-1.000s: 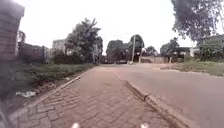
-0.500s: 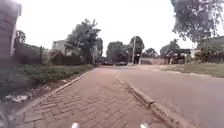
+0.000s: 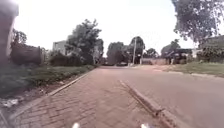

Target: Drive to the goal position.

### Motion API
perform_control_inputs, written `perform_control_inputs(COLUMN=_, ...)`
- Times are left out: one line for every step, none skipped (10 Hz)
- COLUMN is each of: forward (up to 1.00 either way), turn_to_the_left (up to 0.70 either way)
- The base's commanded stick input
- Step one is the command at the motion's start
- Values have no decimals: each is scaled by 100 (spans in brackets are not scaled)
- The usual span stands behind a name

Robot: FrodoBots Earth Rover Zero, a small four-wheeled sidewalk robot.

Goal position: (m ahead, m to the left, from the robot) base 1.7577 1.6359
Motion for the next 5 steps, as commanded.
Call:
perform_control_inputs(forward=50, turn_to_the_left=0)
perform_control_inputs(forward=50, turn_to_the_left=0)
perform_control_inputs(forward=50, turn_to_the_left=7)
perform_control_inputs(forward=50, turn_to_the_left=14)
perform_control_inputs(forward=50, turn_to_the_left=21)
